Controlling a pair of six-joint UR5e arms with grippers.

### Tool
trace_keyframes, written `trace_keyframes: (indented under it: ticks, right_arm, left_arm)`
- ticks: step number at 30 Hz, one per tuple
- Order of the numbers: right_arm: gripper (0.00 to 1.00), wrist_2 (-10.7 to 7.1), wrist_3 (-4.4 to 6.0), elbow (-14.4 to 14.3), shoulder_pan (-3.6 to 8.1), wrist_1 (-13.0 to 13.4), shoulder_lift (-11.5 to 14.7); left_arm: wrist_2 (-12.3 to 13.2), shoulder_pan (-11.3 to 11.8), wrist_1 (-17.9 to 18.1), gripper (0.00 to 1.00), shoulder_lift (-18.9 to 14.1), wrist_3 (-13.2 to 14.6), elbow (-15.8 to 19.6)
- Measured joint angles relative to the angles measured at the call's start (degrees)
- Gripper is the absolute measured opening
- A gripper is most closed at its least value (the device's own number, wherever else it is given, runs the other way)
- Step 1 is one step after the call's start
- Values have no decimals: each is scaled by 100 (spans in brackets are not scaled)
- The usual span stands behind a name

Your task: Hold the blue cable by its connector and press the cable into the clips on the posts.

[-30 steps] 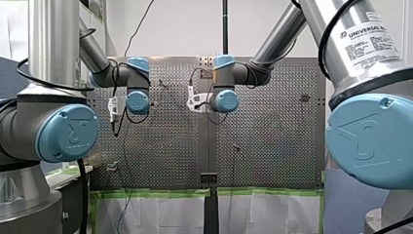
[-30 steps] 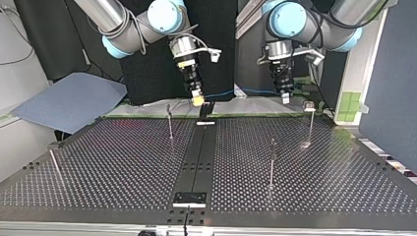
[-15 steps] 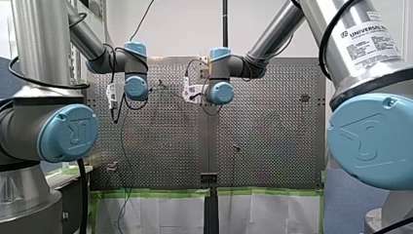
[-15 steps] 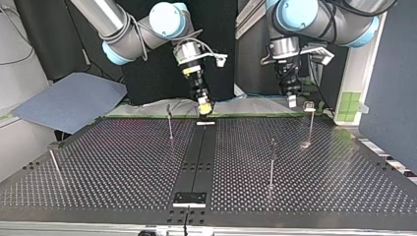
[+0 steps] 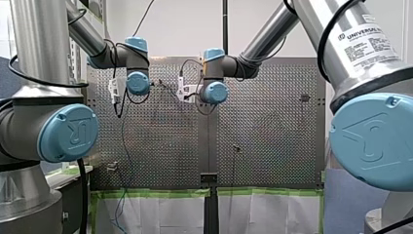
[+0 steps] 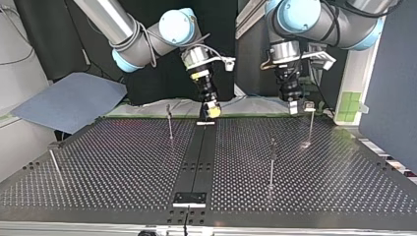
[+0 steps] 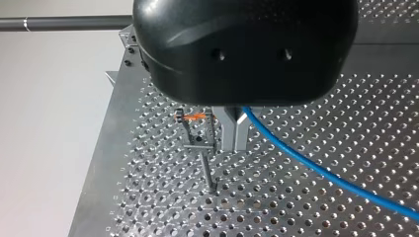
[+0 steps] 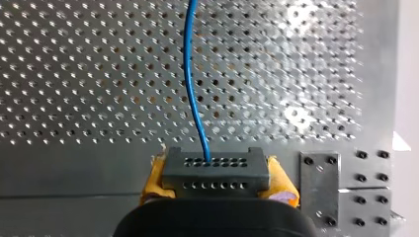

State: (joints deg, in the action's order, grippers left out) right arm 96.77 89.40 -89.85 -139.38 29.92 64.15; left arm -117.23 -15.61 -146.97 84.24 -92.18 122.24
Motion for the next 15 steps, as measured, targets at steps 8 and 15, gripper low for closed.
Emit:
trace_keyframes:
  ticks: [8,15]
  right_arm:
    - [0,29,43,124,-40,-33,-93]
    - [0,11,133,346,-31,-102,-109]
  left_arm:
    - [-2,48,17,0,5,-26,-82]
    - [18,109,32,0,14,-46,-175]
